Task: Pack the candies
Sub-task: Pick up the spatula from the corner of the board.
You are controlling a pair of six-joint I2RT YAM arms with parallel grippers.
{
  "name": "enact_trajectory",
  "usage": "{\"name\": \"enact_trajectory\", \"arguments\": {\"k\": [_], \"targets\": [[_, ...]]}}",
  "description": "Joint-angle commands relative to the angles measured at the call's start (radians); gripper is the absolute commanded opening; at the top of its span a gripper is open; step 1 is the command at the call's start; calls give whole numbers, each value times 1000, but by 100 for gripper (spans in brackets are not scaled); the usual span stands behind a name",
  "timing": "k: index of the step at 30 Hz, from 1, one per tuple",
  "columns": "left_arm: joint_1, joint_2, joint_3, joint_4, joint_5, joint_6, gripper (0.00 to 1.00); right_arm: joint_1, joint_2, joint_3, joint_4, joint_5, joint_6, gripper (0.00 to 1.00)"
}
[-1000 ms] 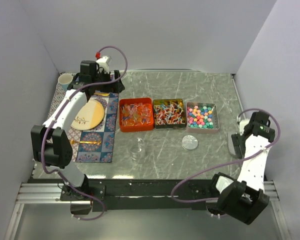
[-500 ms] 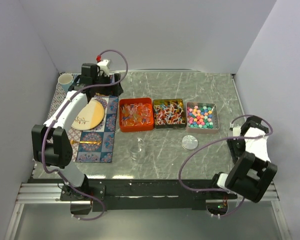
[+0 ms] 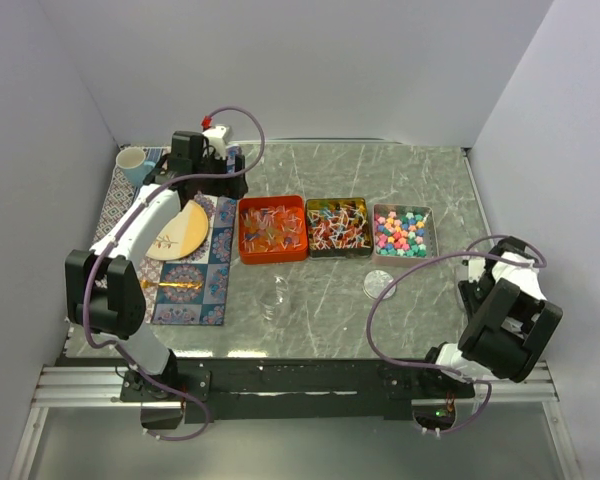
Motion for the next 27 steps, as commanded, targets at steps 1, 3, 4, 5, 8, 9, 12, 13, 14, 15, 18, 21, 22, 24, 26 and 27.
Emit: {"name": "enact_trajectory", "arguments": {"k": [1,3,4,5,8,9,12,13,14,15,18,21,22,24,26,27], "targets": [[0,-28,32,7,-24,22,98,-7,-2,-32,44,3,-25,48],[0,-24,41,7,-22,24,98,-8,1,-41,50,3,-25,42],[0,-21,44,7,-21,22,98,-8,1,-46,51,3,-28,39],[-2,-21,46,5,-22,25,98,-10,-2,-47,53,3,-29,34],[0,-19,48,4,-31,30,98,-10,-25,-49,48,11,-29,27],[0,-18,45,5,-34,33,98,-10,-44,-47,42,12,-31,26],[0,-16,37,5,-39,33,98,-8,-92,-47,22,27,-42,0],[0,-15,37,7,-40,35,98,-8,-110,-30,13,29,-45,0],[0,-11,37,7,-42,35,98,-10,-135,-10,-17,26,-57,0],[0,-7,43,7,-45,41,98,-8,-162,14,-33,21,-68,0],[7,28,89,14,-90,51,97,22,-275,155,-76,14,-137,0],[23,109,190,-22,-82,58,98,135,-322,308,-119,24,-204,0],[44,136,219,-42,-77,39,98,177,-325,374,-125,34,-206,0],[78,200,296,-117,-28,-37,99,342,-304,445,-148,52,-204,0],[129,212,296,-133,16,-91,94,518,-231,572,-165,92,-181,0],[136,196,281,-128,9,-93,92,565,-192,623,-174,98,-177,0]]}}
